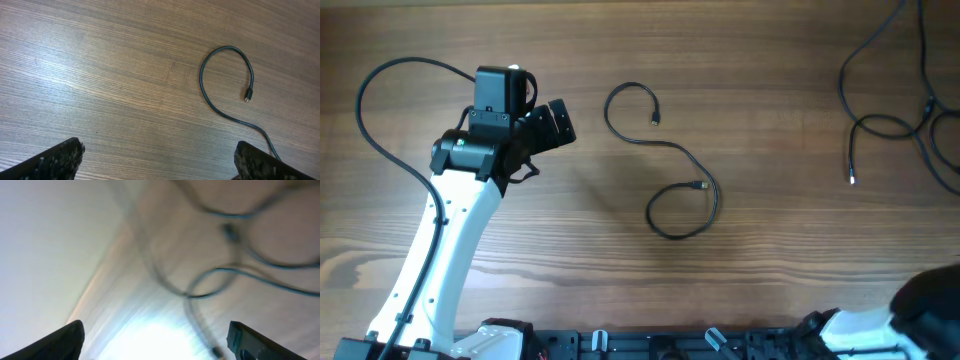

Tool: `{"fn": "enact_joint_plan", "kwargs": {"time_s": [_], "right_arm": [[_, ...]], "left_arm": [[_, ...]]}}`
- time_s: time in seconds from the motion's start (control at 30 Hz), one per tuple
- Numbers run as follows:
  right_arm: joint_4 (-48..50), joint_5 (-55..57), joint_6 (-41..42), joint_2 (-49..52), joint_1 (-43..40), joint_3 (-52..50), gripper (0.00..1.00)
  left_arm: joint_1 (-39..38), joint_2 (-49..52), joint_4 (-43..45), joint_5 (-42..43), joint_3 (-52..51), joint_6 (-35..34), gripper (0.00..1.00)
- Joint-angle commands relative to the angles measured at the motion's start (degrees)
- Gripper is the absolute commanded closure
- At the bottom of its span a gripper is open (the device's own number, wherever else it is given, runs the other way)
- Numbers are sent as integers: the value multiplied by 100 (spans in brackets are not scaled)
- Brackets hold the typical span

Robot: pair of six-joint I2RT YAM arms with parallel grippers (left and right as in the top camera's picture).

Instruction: Untangle cables

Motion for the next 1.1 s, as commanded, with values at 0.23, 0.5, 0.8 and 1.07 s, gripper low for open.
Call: {"fn": "enact_joint_plan", "kwargs": {"time_s": [0.23, 0.5, 0.8, 1.07], "right_arm": [[-780, -514, -1617, -804, 2490, 72, 12], [-874, 1215, -1847, -721, 4653, -61, 14], [-527, 1681, -2149, 37, 6043, -243, 17], [-85, 2122, -2302, 1019, 6778, -243, 27]], "left_arm": [[146, -535, 2, 70, 68, 26, 1], [271, -1497, -168, 68, 66, 26, 0], [271, -1360, -413, 68, 66, 28, 0], [271, -1172, -623, 68, 63, 28, 0]]}}
